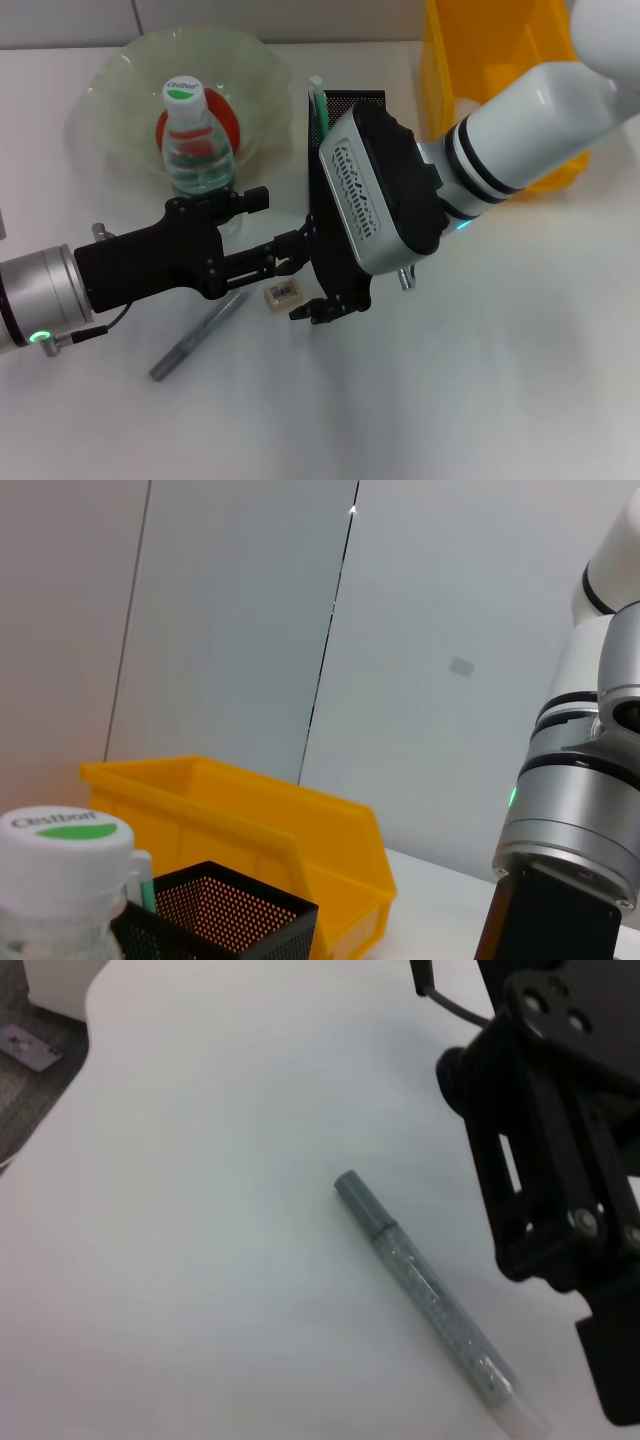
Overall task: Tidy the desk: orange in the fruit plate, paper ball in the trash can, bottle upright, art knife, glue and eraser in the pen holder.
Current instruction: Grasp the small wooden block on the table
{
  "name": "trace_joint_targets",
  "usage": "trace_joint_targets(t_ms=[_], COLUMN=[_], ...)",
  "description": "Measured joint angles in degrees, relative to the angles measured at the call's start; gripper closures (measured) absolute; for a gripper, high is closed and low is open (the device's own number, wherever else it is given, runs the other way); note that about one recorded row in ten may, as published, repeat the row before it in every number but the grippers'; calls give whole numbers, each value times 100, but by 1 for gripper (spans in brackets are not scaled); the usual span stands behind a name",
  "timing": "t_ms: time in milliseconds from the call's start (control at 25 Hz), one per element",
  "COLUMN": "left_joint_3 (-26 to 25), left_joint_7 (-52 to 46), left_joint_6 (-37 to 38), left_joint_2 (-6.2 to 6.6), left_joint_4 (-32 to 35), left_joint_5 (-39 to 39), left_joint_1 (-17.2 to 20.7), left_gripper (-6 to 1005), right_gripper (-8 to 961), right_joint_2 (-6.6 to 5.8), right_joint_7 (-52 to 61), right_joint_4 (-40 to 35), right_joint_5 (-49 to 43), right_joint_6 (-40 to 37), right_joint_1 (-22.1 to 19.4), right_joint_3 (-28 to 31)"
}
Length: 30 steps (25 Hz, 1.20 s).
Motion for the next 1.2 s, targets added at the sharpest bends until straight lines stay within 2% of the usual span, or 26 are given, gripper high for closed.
trace_joint_targets(t_ms=[360, 480, 520, 560, 600, 640, 680, 800, 840, 880, 920, 1000, 1040, 1080, 1200], left_joint_3=[0, 0, 0, -4, -9, -55, -55, -141, -182, -182, -211, -218, -220, -220, -220], left_joint_7=[42, 42, 42, 42, 42, 39, 39, 22, 3, 3, 3, 3, -6, -6, -2], left_joint_6=[-37, -43, -44, -42, -38, 0, 0, 38, 44, 44, 58, 67, 73, 73, 75], left_joint_2=[-4, -6, -7, -7, -8, -8, -8, -8, -9, -9, -13, -16, -16, -16, -20], left_joint_4=[-9, -7, -5, -3, -3, -1, -1, 0, 1, 1, 12, 21, 22, 22, 5], left_joint_5=[0, 1, 1, 1, 1, -4, -4, -7, -10, -10, -15, -16, -21, -21, -26], left_joint_1=[0, -1, -5, -11, -19, -34, -34, -50, -68, -68, -84, -92, -118, -118, -145], left_gripper=[333, 333, 333, 333, 333, 333, 333, 333, 334, 334, 334, 334, 334, 334, 334], right_gripper=[462, 461, 461, 461, 461, 461, 461, 461, 461, 461, 461, 462, 462, 462, 462], right_joint_2=[-4, -40, -51, -51, -53, -54, -54, -33, -4, -4, 6, 7, 9, 9, 9], right_joint_7=[-322, -265, -211, -211, -193, -177, -177, -172, -171, -171, -116, -52, 63, 63, 81], right_joint_4=[203, -110, -488, -488, -749, -1268, -1268, -2108, -2427, -2427, -2529, -2533, -2524, -2524, -2518], right_joint_5=[340, 532, 545, 545, 540, 533, 533, 528, 531, 531, 558, 591, 696, 696, 1062], right_joint_6=[140, -182, -442, -442, -555, -719, -719, -919, -1129, -1129, -1381, -1528, -1824, -1824, -2304], right_joint_1=[-39, -280, -599, -599, -832, -1317, -1317, -2134, -2509, -2509, -2709, -2774, -2888, -2888, -3081], right_joint_3=[24, 196, 413, 413, 535, 703, 703, 897, 1122, 1122, 1414, 1573, 1907, 1907, 2461])
